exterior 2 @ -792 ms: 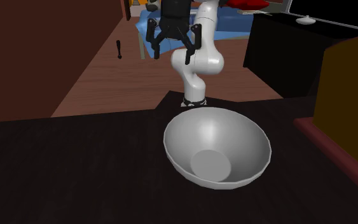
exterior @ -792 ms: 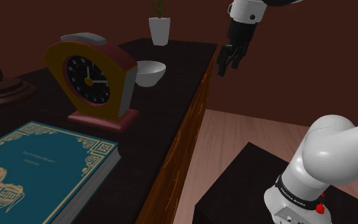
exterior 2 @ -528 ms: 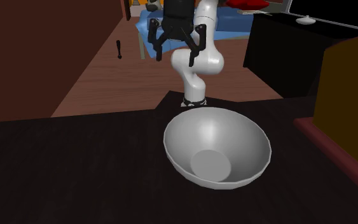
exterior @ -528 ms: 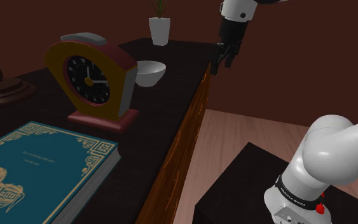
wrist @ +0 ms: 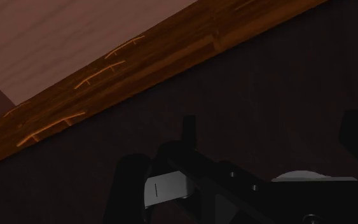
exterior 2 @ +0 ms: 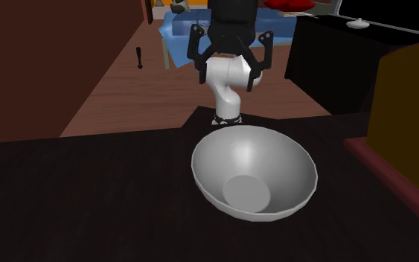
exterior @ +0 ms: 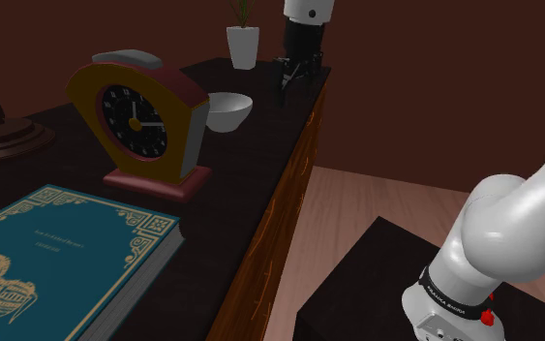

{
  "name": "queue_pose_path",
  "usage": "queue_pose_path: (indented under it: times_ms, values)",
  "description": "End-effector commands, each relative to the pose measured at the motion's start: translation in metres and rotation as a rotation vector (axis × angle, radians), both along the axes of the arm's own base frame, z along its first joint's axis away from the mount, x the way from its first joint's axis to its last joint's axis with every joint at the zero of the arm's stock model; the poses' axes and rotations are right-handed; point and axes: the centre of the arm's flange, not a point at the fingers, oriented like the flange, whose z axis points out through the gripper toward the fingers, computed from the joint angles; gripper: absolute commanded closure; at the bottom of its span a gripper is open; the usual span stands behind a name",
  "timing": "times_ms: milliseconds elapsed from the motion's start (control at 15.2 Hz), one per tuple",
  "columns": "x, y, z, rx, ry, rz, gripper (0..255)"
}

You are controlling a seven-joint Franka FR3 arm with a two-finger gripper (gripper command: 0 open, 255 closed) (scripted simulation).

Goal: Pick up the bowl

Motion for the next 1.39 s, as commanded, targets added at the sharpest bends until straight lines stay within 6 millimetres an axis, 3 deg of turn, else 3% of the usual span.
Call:
queue_pose_path:
  times_ms: [0,990,1320]
  values:
    - [0.019,0.018,0.004,0.004,-0.001,0.009,0]
    - [0.155,0.153,0.03,0.026,-0.004,0.071,0]
    - [0.155,0.153,0.004,0.026,-0.004,0.071,0]
